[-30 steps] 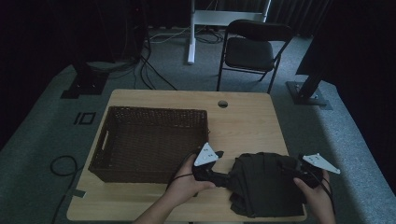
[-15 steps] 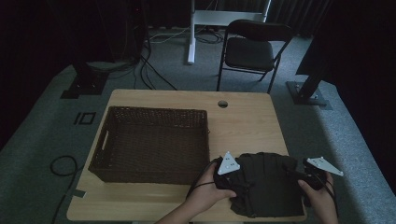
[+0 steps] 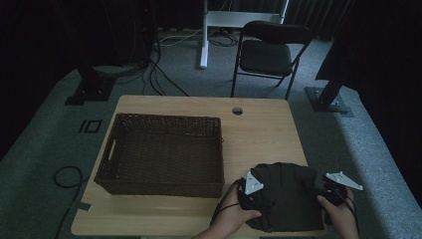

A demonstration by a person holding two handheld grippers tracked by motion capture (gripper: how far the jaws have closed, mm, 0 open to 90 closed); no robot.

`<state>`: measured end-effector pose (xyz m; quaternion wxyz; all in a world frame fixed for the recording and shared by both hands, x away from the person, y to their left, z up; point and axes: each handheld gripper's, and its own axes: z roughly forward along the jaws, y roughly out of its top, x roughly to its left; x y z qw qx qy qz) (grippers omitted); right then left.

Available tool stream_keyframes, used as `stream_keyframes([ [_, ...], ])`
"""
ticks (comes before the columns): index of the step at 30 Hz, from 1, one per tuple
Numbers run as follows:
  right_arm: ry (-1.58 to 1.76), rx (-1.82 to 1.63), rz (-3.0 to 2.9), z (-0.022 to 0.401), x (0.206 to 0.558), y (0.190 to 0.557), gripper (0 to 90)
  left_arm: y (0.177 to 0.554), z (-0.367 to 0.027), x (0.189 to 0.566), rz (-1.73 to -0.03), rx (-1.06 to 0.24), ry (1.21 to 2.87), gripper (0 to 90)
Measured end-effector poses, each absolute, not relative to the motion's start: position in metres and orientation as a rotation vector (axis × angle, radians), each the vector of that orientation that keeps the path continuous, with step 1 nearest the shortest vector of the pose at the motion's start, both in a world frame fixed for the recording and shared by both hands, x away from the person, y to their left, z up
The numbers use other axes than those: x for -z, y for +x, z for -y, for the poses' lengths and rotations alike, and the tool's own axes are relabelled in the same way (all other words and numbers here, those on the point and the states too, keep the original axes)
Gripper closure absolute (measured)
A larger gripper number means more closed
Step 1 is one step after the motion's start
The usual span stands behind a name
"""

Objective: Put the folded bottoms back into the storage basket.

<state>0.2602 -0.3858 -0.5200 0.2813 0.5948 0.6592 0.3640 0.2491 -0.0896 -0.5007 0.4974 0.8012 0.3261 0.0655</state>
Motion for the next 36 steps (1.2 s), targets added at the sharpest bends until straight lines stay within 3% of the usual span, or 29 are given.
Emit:
stream_keyframes([
  [18,1.652,-0.976,-1.839,0.384,0.537,0.272,11.5,0.255,0.097,0.537,-0.917,-0.093,2.007,14.2],
  [29,1.678,-1.057,-1.938,0.38,0.545,0.277,14.4,0.263,0.105,0.553,-0.939,-0.05,2.0,2.8],
  [33,1.736,-1.119,-1.945,0.383,0.548,0.278,21.4,0.265,0.108,0.552,-0.92,-0.056,2.018,3.4],
  [36,1.75,-1.126,-1.959,0.382,0.547,0.278,28.9,0.268,0.109,0.552,-0.912,-0.058,2.018,14.5],
])
